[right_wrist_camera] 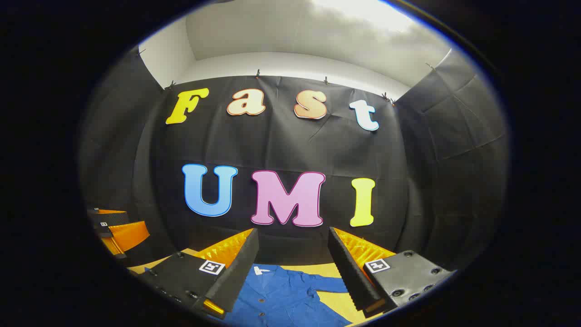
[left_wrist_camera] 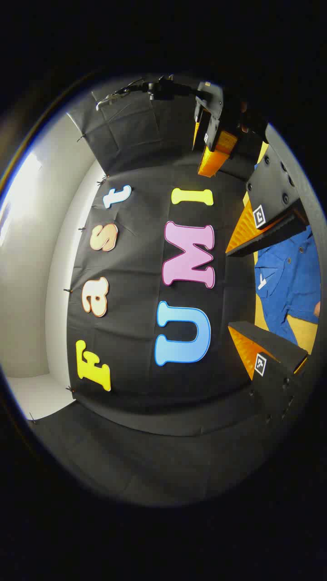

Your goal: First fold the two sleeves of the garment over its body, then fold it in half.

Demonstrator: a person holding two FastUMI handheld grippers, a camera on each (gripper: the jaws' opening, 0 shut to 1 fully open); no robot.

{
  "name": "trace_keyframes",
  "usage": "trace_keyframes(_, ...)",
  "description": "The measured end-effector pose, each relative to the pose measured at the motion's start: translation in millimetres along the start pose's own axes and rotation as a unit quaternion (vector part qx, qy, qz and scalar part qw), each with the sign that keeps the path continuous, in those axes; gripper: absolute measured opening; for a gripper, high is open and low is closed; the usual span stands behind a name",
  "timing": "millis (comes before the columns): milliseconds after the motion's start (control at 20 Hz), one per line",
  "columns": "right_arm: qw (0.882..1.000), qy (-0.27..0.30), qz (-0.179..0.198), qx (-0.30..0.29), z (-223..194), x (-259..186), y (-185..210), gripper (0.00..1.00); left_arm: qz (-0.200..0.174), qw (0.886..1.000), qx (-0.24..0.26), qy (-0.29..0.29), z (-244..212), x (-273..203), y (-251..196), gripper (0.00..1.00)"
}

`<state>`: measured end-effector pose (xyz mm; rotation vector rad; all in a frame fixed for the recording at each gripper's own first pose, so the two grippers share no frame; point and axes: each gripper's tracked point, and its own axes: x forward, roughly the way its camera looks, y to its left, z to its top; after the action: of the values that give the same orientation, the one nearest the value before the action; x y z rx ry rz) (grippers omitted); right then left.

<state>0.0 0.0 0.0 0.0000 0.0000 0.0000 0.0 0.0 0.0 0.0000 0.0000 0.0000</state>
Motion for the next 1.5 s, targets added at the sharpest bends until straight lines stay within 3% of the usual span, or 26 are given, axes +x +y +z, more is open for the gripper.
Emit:
trace_keyframes(550, 1.0, 0.017, -0.011, 0.005, -21, 26, -19, 0.9, -0.002, 1.0, -0.005, 0.002, -7, 42, -1, 0.82)
trace_keyframes(600, 1.0, 0.019, -0.012, 0.005, -23, 26, -20, 0.96, -0.002, 1.0, -0.003, 0.003, -8, 44, -1, 0.82)
trace_keyframes(1200, 1.0, 0.028, -0.008, 0.004, -30, 25, -13, 0.96, 0.003, 1.0, -0.007, 0.012, -13, 47, 3, 0.82)
trace_keyframes(1250, 1.0, 0.03, -0.006, 0.0, -32, 24, -12, 0.9, 0.005, 1.0, -0.009, 0.011, -15, 47, 2, 0.82)
trace_keyframes(1300, 0.999, 0.034, -0.004, -0.001, -35, 24, -11, 0.9, 0.01, 1.0, -0.005, 0.012, -16, 46, 3, 0.82)
trace_keyframes(1350, 0.999, 0.038, -0.002, 0.0, -38, 23, -10, 0.96, 0.016, 1.0, 0.002, 0.014, -18, 46, 5, 0.82)
trace_keyframes(1450, 0.999, 0.047, 0.002, 0.002, -45, 21, -9, 0.96, 0.019, 1.0, 0.004, 0.019, -21, 46, 2, 0.82)
trace_keyframes(1500, 0.999, 0.051, 0.005, 0.005, -46, 21, -8, 0.9, 0.018, 1.0, 0.0, 0.02, -21, 46, 0, 0.82)
